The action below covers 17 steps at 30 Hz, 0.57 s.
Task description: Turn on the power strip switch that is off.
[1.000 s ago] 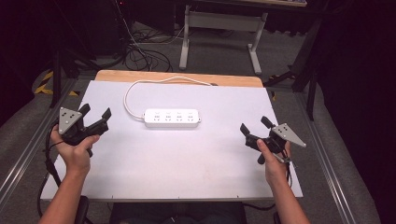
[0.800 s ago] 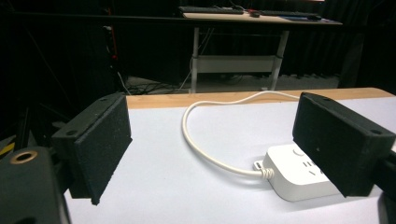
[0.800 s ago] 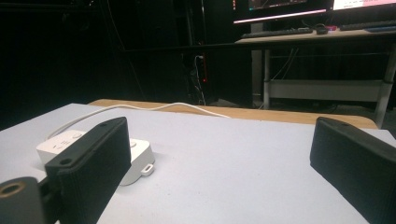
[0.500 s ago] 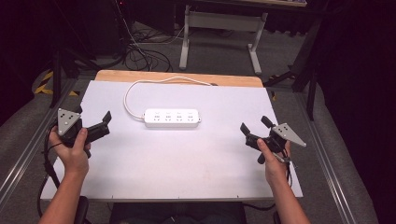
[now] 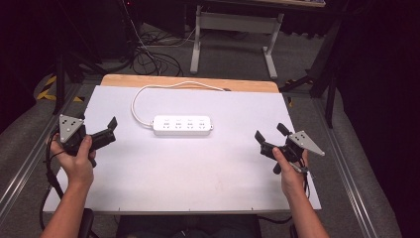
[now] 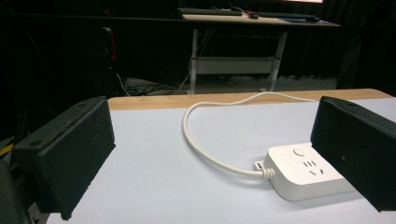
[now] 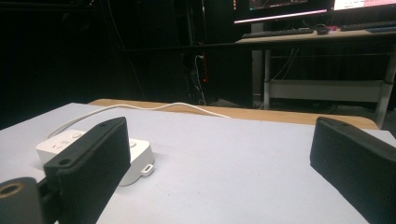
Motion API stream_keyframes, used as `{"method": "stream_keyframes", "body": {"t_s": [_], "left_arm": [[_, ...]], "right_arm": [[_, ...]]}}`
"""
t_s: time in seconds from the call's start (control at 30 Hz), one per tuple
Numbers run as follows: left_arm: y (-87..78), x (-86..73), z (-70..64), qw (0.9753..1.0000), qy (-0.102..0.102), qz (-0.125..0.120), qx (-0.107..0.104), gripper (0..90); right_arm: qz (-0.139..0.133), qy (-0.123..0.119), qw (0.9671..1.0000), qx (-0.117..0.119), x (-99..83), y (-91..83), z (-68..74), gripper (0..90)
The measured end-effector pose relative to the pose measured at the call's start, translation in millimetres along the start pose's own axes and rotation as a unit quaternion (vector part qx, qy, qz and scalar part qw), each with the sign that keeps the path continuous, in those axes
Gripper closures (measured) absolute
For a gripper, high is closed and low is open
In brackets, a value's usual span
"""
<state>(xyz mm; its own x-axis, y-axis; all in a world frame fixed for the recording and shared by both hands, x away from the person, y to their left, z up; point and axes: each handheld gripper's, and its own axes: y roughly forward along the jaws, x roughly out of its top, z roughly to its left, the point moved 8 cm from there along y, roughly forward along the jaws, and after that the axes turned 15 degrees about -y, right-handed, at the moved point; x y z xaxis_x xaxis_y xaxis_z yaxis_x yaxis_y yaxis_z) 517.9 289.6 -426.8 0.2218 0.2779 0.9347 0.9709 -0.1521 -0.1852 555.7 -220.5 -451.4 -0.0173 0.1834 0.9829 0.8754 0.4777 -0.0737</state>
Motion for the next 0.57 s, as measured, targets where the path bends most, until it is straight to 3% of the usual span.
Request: {"method": "stream_keyframes", "body": {"t_s": [0.23,0.57], "left_arm": [[1.4,-0.2,2.8,0.9999,0.011,-0.012,0.002,0.2],[3.5,-1.1,7.3,0.9997,0.007,-0.021,0.014,0.9]], "right_arm": [[0.001,0.0,1.0,-0.002,-0.3,0.1,-1.0,5.4],[0.0,0.001,1.0,-0.001,-0.3,0.4,-1.4,5.4]]}}
